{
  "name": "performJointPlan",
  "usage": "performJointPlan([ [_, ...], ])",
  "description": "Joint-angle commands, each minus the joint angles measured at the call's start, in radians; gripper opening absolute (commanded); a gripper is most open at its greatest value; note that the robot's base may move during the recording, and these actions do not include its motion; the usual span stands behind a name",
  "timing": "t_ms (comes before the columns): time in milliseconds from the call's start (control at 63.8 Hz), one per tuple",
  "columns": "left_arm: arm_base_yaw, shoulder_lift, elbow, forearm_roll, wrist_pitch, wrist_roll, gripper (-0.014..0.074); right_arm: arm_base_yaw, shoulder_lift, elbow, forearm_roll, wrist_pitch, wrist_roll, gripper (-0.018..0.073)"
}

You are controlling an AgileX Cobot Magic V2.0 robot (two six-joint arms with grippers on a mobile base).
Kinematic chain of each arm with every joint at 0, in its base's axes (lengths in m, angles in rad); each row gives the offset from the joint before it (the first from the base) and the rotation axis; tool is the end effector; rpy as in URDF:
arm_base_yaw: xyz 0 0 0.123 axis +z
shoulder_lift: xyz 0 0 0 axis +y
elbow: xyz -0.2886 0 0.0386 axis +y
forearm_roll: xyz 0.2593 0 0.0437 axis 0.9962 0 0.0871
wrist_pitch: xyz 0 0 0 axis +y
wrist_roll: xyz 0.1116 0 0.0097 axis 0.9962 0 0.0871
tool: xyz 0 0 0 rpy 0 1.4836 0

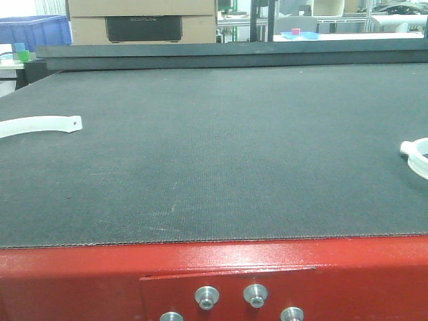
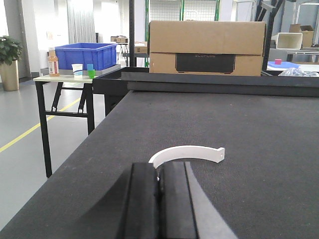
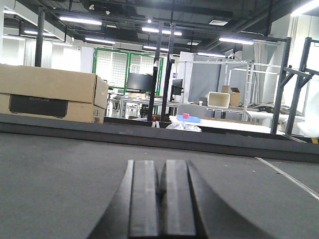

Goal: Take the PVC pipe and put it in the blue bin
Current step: 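Lower both grippers toward the two white curved pipe pieces on the table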

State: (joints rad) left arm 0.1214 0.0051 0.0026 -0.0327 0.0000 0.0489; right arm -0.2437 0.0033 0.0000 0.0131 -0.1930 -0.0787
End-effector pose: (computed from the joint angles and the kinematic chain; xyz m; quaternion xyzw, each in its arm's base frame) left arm 0.0823 0.0100 0.2136 -0.0357 0.6775 0.0505 0.7329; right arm 0.0763 -0.0193 0.2360 0.0545 0.6003 -0.1238 0.7883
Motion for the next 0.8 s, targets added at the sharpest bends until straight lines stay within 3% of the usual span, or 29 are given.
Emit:
performJointPlan([
  [0,0.001,-0.005,-0.003,-0.007,-0.018,-0.005,-0.0111,-0.005,-0.003,0.0,0.0,-0.016,0.001,-0.0169],
  [314,0.001,-0.005,-0.003,-0.007,-0.018,-0.005,-0.0111,-0.005,-0.003,0.0,0.0,-0.018,0.001,-0.0169],
  [549,0.001,-0.005,-0.003,-0.007,-0.018,-0.005,-0.0111,-0.005,-0.003,-0.008,0.004,-0.146,0.001,-0.0169],
  [721,0.001,-0.005,-0.003,-0.001,-0.018,-0.003,-0.0111,-0.005,-0.003,-0.104,0.026,-0.116,0.001,-0.0169],
  [784,0.001,-0.005,-0.003,0.042,-0.018,0.001,-0.0111,-0.005,-0.003,-0.141,0.049,-0.063,0.001,-0.0169],
])
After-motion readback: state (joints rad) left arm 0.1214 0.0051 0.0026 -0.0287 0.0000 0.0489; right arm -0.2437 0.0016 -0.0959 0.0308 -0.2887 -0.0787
